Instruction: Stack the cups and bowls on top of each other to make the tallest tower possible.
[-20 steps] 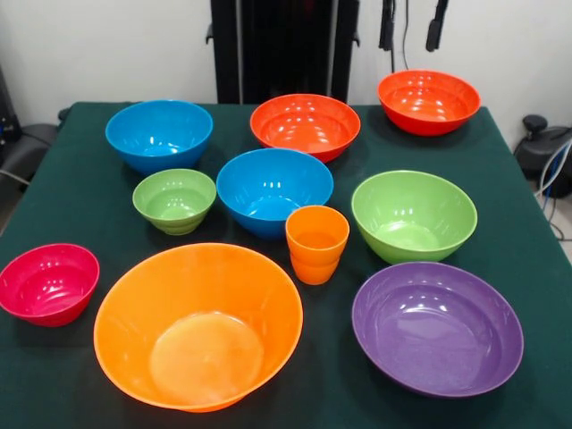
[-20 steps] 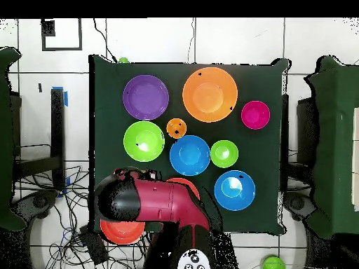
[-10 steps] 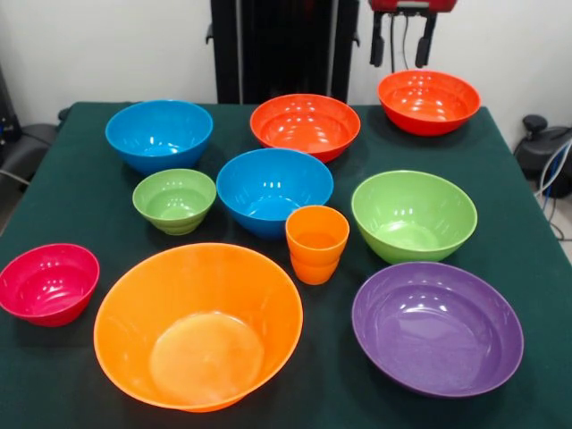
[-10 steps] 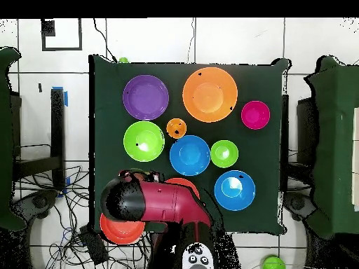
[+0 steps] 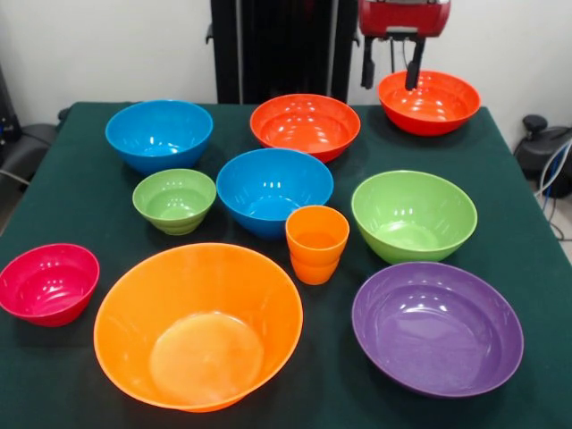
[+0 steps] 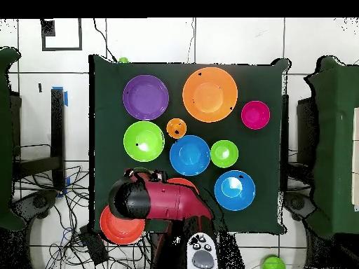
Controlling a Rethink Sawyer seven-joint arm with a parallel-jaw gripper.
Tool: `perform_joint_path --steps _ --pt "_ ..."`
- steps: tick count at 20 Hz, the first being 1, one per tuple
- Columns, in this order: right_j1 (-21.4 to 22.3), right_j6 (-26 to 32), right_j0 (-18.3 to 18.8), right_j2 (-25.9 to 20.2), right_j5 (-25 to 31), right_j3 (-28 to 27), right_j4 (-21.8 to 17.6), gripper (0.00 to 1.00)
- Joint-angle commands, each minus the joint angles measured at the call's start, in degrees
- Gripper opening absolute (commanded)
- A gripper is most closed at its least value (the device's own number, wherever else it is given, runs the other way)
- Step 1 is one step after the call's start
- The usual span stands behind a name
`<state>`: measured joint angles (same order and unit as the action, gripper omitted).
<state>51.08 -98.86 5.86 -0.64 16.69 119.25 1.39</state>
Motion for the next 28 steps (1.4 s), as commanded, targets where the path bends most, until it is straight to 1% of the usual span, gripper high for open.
perform_joint_path --steps 1,5,8,14,16,19,20,25,28 --pt "-5.2 -2.3 0.9 -4.3 -2.3 -0.1 -5.4 1.0" --pt "-7.0 -2.6 -0.1 -2.9 -0.3 -3.1 -6.3 1.0" --pt "-7.7 -2.8 0.1 -2.9 0.1 -4.0 -6.6 1.0" --pt "-8.2 -0.9 3.0 -5.0 -0.4 -3.8 -8.1 1.0" --pt "-8.4 0.1 4.4 -6.7 -1.0 -3.9 -8.6 1.0" --pt "-8.7 0.3 5.4 -7.8 -2.2 -3.9 -9.7 1.0" --pt "-8.7 0.1 5.0 -7.4 -1.5 -4.4 -9.9 1.0" --pt "-9.3 1.0 5.8 -7.9 0.0 -5.9 -11.8 1.0" --pt "-9.6 0.9 6.8 -8.6 -0.8 -5.9 -12.6 1.0"
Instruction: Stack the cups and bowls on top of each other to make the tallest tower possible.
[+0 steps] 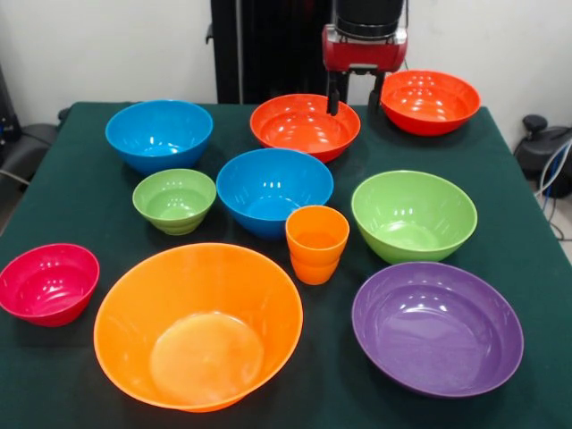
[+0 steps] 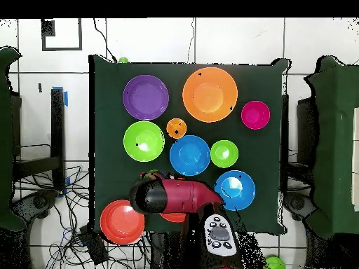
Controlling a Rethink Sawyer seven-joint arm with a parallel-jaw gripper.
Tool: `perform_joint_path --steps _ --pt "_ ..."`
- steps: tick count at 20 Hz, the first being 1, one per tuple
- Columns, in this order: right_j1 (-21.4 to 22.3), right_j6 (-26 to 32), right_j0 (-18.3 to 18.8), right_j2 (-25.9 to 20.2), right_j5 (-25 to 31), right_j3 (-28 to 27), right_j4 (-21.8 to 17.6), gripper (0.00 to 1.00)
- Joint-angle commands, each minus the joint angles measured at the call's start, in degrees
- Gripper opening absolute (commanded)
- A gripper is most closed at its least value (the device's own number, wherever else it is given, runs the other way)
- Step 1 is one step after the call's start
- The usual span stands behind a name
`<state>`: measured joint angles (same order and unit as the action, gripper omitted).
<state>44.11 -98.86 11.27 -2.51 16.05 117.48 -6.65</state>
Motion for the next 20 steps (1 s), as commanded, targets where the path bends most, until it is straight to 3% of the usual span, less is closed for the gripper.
perform_joint_path --steps 1,9,20 --pt "-2.7 1.1 1.5 -7.0 -0.2 -4.3 -5.0 1.0" --pt "-3.0 -0.1 2.2 -7.3 0.4 -4.2 -6.7 1.0" --pt "-4.3 -2.1 3.3 -8.6 -4.1 -0.4 -9.2 1.0"
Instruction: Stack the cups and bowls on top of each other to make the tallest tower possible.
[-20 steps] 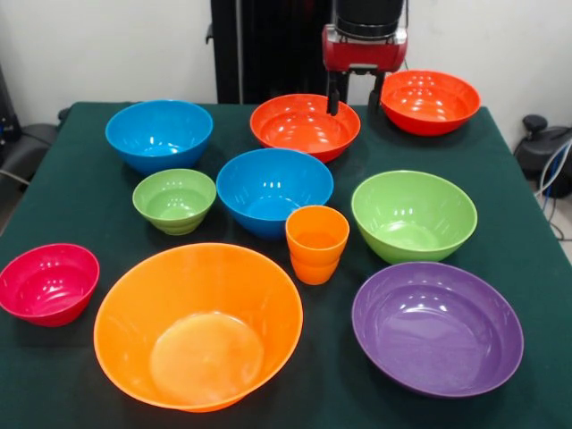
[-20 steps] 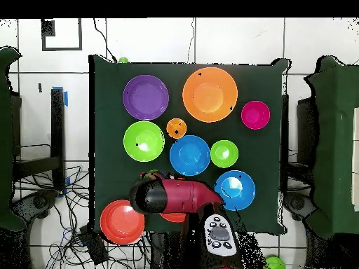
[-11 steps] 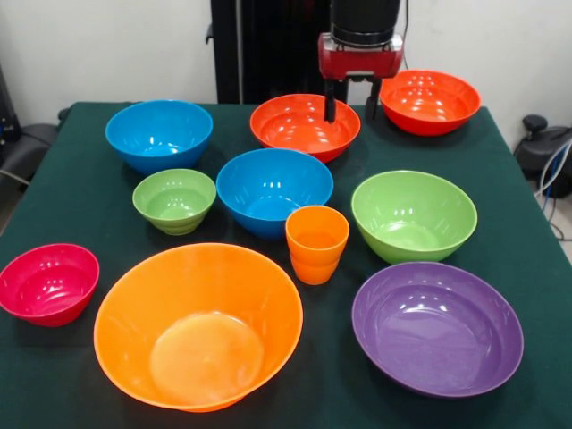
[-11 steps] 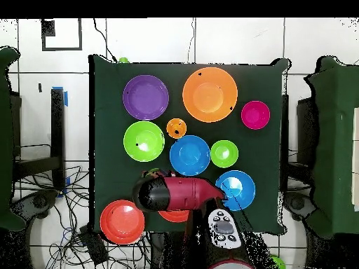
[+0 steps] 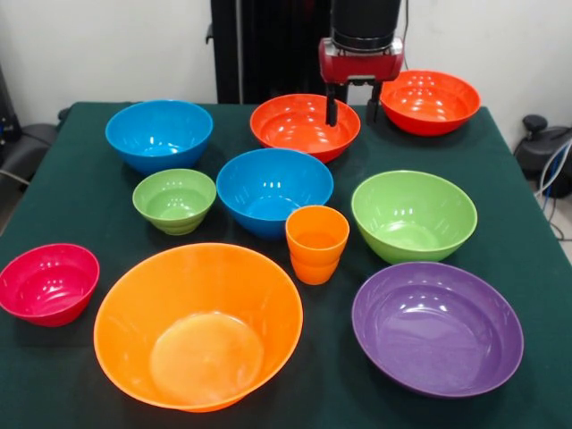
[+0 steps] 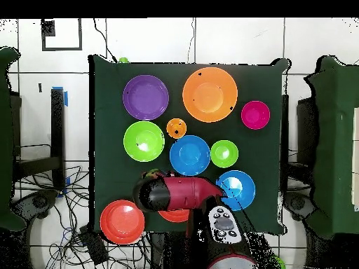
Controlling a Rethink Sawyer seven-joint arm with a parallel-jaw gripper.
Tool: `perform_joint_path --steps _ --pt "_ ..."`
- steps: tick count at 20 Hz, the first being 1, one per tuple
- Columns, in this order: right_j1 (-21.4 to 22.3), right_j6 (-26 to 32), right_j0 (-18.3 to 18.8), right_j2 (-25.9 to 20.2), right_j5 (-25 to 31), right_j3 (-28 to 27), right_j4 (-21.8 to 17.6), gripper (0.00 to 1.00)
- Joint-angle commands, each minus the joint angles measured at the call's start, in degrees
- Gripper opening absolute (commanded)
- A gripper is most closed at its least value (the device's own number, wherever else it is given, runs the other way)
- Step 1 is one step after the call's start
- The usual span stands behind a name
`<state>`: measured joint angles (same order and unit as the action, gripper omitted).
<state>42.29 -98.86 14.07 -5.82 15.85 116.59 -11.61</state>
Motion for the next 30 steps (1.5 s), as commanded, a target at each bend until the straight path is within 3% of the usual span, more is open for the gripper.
perform_joint_path --steps 1,21,30 --pt "-2.6 -2.1 0.2 -5.1 -3.8 0.4 -4.5 1.0" --pt "-1.9 -2.1 -0.3 -5.0 -0.6 -2.8 -5.3 1.0" --pt "1.9 -1.9 3.1 -7.0 -1.3 -1.7 -4.2 1.0"
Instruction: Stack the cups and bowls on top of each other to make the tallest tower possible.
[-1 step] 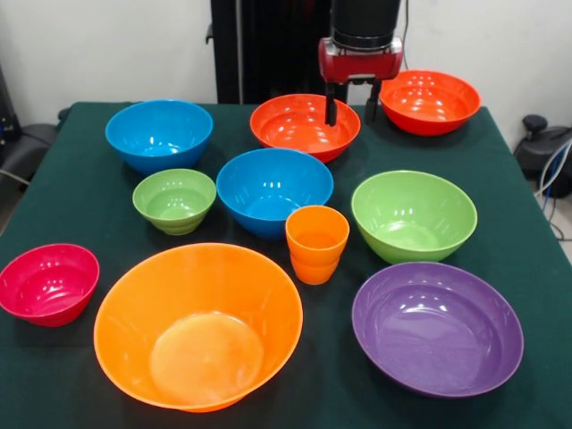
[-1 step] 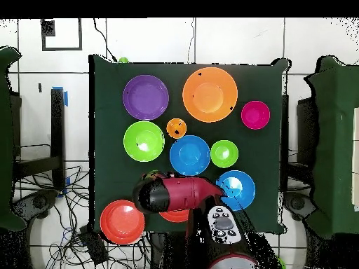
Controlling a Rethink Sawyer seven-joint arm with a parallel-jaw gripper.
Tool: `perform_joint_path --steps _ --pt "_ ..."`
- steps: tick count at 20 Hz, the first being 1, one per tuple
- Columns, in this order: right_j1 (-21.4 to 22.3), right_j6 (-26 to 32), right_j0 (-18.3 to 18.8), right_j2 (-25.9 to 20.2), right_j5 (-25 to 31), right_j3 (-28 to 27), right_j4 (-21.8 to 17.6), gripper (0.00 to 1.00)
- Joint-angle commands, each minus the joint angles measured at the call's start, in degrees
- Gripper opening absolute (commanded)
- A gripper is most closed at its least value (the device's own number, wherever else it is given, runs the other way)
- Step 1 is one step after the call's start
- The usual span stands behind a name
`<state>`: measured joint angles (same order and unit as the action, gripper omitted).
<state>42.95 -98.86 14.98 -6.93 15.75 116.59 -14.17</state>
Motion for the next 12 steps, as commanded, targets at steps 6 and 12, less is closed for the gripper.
perform_joint_path --steps 6,12 --pt "3.4 0.5 2.8 -4.2 3.8 -3.0 -3.0 1.0" --pt "4.6 6.5 8.3 -6.4 6.8 -2.4 -5.3 1.0"
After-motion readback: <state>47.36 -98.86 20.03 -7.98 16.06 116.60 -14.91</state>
